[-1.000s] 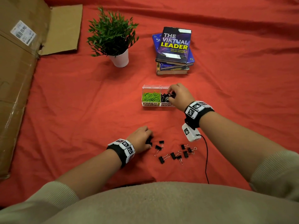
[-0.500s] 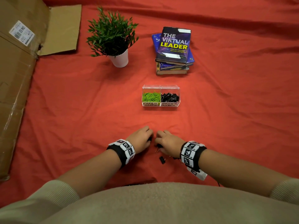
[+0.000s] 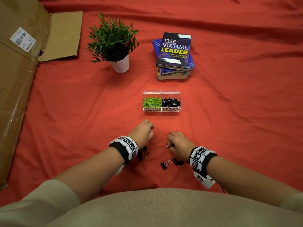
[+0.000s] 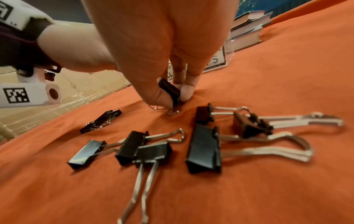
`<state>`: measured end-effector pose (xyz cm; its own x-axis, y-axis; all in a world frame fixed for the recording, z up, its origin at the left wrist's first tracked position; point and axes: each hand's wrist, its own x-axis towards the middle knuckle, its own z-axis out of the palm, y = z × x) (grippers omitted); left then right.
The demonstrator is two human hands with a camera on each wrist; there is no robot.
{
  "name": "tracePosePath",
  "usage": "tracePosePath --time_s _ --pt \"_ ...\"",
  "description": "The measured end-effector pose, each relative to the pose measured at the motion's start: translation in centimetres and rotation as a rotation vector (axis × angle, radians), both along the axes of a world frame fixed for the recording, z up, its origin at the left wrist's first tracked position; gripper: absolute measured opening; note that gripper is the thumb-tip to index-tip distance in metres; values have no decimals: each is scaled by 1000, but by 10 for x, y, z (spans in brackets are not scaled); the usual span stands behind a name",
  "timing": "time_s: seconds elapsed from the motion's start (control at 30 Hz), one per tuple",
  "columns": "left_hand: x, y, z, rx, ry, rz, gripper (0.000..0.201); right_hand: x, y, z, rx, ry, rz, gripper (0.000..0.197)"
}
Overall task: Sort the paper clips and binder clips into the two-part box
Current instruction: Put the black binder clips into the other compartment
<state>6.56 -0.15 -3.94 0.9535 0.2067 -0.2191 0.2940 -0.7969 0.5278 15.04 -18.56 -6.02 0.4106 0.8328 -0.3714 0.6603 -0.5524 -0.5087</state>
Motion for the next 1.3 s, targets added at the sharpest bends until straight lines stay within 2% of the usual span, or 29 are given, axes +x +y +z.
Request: tracePosePath --time_s 0.1,0.27,0.4,0.5,0.63,0.77,0.83,0.93,1.07,1.13,1.2,1.3 --pt "31 1 14 -88 -90 59 19 3 -4 -1 8 -6 -75 10" --pt "92 -3 35 -79 -131 35 21 9 -8 1 69 73 -211 13" --pt "130 -4 37 -59 -122 22 20 26 -8 9 157 169 -442 24" --pt "141 -3 31 -4 -24 -23 22 52 -3 23 219 155 -568 36" --pt "140 0 22 183 34 -186 24 94 15 49 321 90 -644 26" --pt "136 1 18 423 -16 -187 25 120 45 64 341 13 -596 18" --pt "130 2 19 468 -10 -168 28 124 60 66 301 -7 -552 19" --pt "118 4 22 438 -41 -108 30 125 73 58 199 -43 -456 14" --pt "87 9 27 379 -96 -23 28 116 77 44 -11 -147 -194 25" --pt "67 12 26 340 -78 -31 26 113 75 44 -8 -160 -150 30" --pt "45 14 22 237 -41 -71 25 109 66 47 84 -164 -169 33" --pt "13 14 17 145 157 -156 25 94 43 54 112 -182 -164 27"
